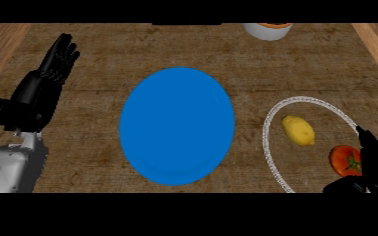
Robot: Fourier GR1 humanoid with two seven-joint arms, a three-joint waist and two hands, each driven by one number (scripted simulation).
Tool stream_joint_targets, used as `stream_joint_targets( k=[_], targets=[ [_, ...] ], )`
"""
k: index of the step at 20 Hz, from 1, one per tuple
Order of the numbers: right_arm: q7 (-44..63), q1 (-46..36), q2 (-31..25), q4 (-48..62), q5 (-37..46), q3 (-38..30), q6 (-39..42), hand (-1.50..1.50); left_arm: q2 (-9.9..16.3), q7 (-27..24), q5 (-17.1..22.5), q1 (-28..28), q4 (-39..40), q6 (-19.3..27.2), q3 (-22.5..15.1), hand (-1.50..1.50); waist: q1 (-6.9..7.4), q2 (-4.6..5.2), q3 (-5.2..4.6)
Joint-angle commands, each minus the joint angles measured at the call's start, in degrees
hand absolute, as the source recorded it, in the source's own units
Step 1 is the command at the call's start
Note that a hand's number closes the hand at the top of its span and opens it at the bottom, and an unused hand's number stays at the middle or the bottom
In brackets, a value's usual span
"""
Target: Pick the tomato from the placemat and place it in the plate
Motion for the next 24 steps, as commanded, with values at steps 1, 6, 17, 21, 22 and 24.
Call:
stream_joint_targets(
  k=[1, 6, 17, 21, 22, 24],
  targets=[
    [-4.2, 0.4, 1.57, 6.34, 1.0, -1.61, -2.64, -1.5, 0.27, 1.32, 0.02, 2.65, -3.9, -1.72, 1.46, 0.0, 0.11, -0.02, 0.01],
    [-6.5, -0.85, -0.24, 12.9, 4.18, -3.46, -3.32, -1.5, -1.34, 1.85, -1.73, -1.57, 0.05, -0.74, 2.14, 0.0, -0.04, 0.03, 0.01],
    [-14.92, -6.16, -2.96, 11.75, 15.67, -0.09, -15.69, 1.5, -3.19, -1.96, -2.74, -3.73, 6.06, -1.89, 1.9, 0.0, -0.21, 0.17, 0.0],
    [-35.66, -6.61, -12.81, 15.42, 5.99, 0.4, -9.43, 1.5, -1.89, 2.28, -1.52, -2.72, -0.15, -2.05, 2.13, 0.0, 1.02, 0.08, 0.14],
    [-40.75, -5.62, -13.69, 16.36, 3.64, 0.78, -9.11, 1.5, -1.39, 1.08, -1.3, -1.42, -0.22, -2.97, 2.33, 0.0, 1.19, 0.11, 0.17],
    [-46.11, -8.67, -17.5, 16.22, 0.95, -2.87, -8.8, 1.5, -1.33, 2.49, -0.83, -1.52, -1.43, -2.9, 2.69, 0.0, 0.64, -0.04, 0.07]
  ],
)
